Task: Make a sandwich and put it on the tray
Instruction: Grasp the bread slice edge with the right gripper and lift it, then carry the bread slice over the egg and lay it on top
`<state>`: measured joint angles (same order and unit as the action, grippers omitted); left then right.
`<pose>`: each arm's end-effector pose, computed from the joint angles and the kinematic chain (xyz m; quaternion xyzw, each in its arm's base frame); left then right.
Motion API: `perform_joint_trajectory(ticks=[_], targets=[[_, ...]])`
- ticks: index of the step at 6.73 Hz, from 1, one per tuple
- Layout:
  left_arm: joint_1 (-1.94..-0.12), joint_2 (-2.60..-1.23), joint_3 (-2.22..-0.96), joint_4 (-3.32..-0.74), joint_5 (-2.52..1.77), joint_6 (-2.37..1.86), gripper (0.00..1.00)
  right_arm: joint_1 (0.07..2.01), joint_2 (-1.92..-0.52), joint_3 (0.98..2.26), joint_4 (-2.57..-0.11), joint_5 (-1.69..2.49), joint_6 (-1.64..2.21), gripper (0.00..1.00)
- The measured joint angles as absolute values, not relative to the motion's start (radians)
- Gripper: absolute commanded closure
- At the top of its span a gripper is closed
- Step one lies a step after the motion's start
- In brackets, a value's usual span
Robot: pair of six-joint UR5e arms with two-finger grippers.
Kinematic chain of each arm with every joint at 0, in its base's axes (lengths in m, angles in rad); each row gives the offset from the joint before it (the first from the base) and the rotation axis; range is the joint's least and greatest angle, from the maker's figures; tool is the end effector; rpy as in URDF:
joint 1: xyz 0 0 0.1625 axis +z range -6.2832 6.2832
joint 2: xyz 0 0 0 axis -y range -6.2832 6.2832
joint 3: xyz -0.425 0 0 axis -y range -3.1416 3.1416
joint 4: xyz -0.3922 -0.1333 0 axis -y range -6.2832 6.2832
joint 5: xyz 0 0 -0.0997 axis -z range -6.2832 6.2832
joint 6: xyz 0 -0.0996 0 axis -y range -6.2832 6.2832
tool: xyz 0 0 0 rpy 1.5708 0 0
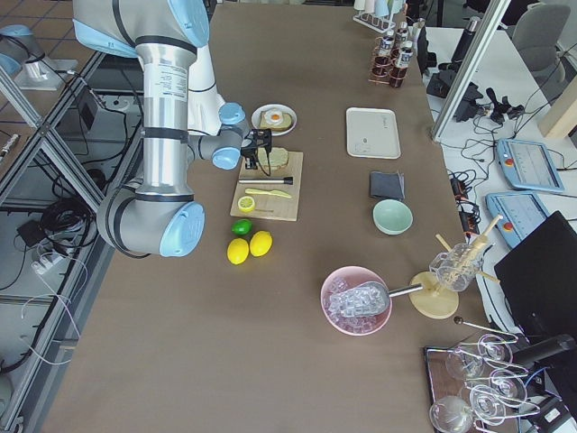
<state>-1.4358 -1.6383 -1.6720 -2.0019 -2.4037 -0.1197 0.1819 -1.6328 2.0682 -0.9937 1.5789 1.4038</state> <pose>0.0130 -0.5386 0.5197 0.2189 0.4176 0.1262 0.8728 -0.4349 -0.2147 0.3895 0.0807 -0.4782 0.0046 0.8746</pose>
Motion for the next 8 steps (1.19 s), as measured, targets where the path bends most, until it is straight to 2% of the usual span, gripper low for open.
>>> perform_joint_trajectory(ticks=[5, 8], targets=[[-1.436, -1.64, -1.672, -2.002, -2.406, -0.12, 0.01, 0.264, -1.623, 2.128, -0.993, 1.633, 1.399, 1.0], [-1.435, -1.64, -1.669, -2.0, -2.41, -0.121, 0.01, 0.341, -1.525, 2.156, -0.995, 1.734, 1.399, 1.0]])
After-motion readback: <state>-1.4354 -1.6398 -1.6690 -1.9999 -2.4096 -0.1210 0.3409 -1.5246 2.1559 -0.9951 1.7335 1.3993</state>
